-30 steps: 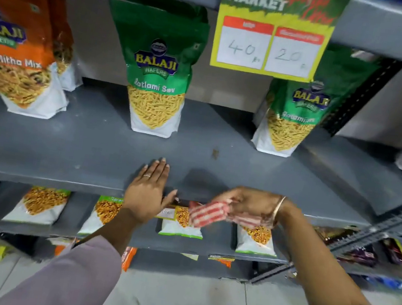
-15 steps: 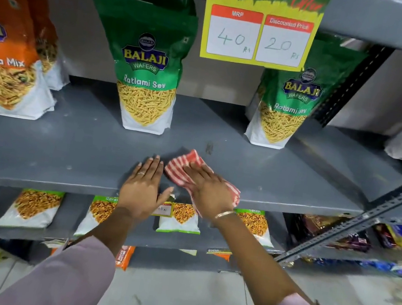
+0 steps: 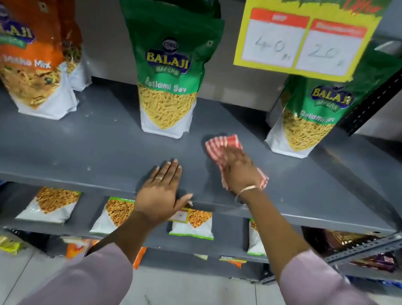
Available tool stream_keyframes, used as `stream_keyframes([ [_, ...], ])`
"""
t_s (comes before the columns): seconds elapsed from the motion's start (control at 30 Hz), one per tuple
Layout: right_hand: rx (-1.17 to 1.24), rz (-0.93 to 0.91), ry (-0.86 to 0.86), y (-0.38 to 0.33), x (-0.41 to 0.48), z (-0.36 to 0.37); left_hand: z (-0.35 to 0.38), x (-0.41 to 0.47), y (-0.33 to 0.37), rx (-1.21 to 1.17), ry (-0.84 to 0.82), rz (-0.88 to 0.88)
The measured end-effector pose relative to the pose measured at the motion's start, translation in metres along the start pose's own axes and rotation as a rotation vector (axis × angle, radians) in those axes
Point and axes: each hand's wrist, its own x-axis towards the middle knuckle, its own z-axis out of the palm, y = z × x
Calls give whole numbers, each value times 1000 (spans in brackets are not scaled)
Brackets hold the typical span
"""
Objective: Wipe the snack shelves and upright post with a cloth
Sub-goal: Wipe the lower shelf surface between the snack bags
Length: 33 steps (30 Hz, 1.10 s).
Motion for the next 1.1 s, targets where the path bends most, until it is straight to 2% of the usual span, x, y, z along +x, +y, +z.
stream_keyframes([
  [0.13,-198,38,47,14,63,10,6,0,-3,-16,39,34],
  [0.23,-181,271,-21,37,120,16,6,2,-2,-23,94,45],
  [0.3,-166,285,-46,38,151,5,11,3,-3,-34,133,43],
  [0.37,-293,163,-80,27,164,-15,17,4,-3,-35,175,37],
  [0.5,-339,-106,-41,-10,167,-31,17,4,-2,-9,196,34],
  [0.57,-374,-276,-52,-20,161,-25,14,3,-1,-21,179,35],
  [0.67,-187,-352,-97,-22,131,-23,11,2,-2,-44,155,47],
  [0.73,-72,-267,-72,-21,97,-22,10,3,-1,-34,133,48],
  [0.9,44,-165,9,-29,1,-6,6,2,1,-27,40,26],
  [1.0,89,-179,136,-28,-55,-8,2,1,1,-40,-11,32],
  [1.1,102,-37,83,11,-77,-15,1,0,0,-51,-35,39],
])
